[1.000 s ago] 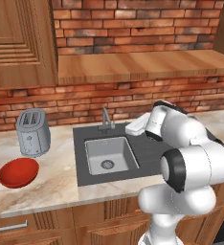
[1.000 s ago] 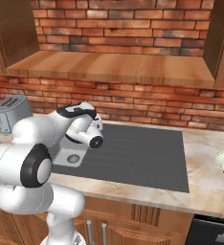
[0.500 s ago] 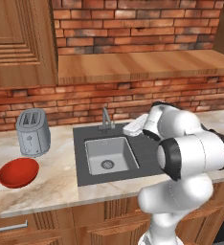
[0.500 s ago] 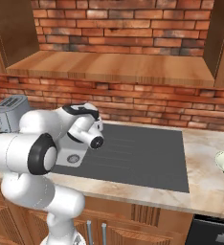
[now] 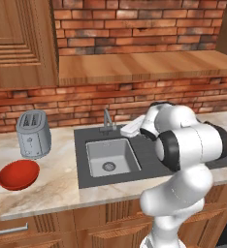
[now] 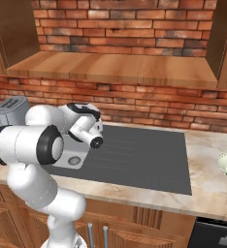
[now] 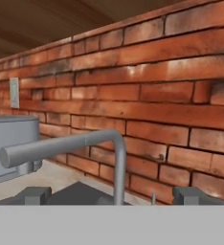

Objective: Rinse each bowl for a few seconds and place them down in the sink or on the counter.

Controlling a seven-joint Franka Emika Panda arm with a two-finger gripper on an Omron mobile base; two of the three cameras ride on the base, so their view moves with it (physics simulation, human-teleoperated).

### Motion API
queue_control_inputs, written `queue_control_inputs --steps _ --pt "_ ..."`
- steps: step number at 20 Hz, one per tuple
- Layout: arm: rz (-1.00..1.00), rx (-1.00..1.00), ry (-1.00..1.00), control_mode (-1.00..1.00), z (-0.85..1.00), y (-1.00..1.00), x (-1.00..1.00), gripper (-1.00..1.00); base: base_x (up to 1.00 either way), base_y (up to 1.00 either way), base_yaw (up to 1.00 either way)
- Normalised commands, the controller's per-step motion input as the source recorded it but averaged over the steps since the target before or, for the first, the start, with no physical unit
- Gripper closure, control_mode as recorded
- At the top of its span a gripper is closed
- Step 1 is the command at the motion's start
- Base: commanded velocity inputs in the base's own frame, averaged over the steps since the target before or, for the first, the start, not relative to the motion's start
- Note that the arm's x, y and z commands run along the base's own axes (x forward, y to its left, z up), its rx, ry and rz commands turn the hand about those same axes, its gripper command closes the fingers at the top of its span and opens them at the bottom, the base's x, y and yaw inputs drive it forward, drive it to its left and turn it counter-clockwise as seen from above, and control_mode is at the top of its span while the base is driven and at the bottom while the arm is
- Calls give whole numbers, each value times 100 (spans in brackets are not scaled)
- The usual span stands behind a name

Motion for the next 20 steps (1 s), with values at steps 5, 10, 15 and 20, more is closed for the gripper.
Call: queue_control_inputs --steps 5,10,15,20 --pt "0 0 0 -100 -10 1 19 -100 0 0 0" --pt "0 0 0 -100 -8 0 22 -100 0 0 0" --pt "0 0 0 -100 -9 2 27 -100 0 0 0" --pt "0 0 0 -100 -9 0 18 -100 0 0 0"
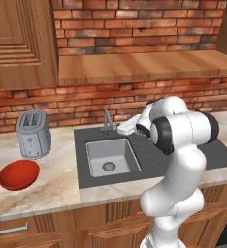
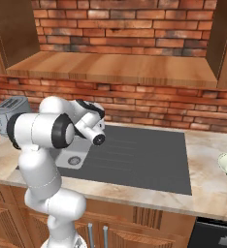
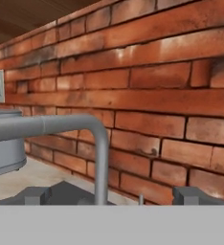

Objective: Rinse each bowl for a few seconds and place them down in the sink or on the counter.

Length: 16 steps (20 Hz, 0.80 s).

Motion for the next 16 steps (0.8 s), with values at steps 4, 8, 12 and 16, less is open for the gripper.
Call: queue_control_inputs --steps 4,8,12,16 --pt "0 0 0 -100 -14 0 18 -100 0 0 0" --pt "0 0 1 -100 -14 0 23 -100 0 0 0" --pt "0 0 1 -100 -11 0 30 -100 0 0 0" --pt "0 0 2 -100 -12 0 29 -100 0 0 0"
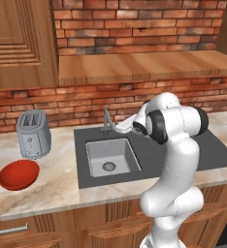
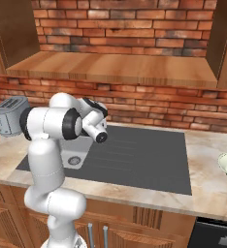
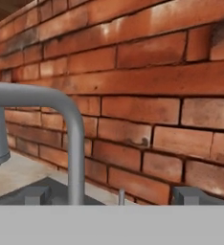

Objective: Rinse each bowl for a few seconds and place them down in the sink or on the counter.

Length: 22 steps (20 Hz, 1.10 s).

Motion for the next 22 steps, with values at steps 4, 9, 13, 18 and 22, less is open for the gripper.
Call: queue_control_inputs --steps 4,9,13,18,22 --pt "0 0 2 -100 -14 0 26 -100 0 0 0" --pt "0 0 1 -100 -15 0 23 -100 0 0 0" --pt "0 0 1 -100 -16 2 21 -100 0 0 0" --pt "-1 0 0 -100 -13 8 25 -100 0 0 0" --pt "-2 0 0 -100 -9 11 26 -100 0 0 0"
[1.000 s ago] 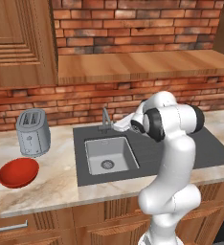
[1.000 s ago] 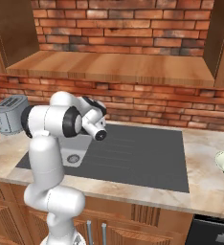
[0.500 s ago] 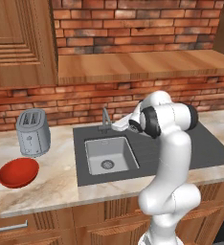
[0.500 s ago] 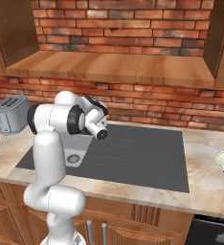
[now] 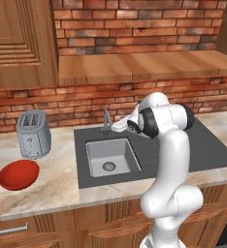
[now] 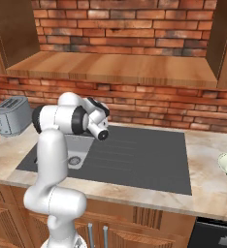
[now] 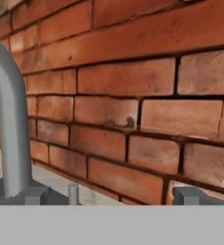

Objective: Rinse each bowl for a few seconds and place them down in the sink or on the counter.

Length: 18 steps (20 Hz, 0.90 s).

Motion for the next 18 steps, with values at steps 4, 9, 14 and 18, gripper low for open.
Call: queue_control_inputs --steps 4,9,14,18 --pt "0 1 0 -100 -12 -1 14 -100 0 0 0" --pt "0 2 0 -100 -12 -9 10 -100 0 0 0" --pt "0 0 0 -100 -8 -1 22 -100 0 0 0" --pt "0 0 0 -100 -5 0 30 -100 0 0 0"
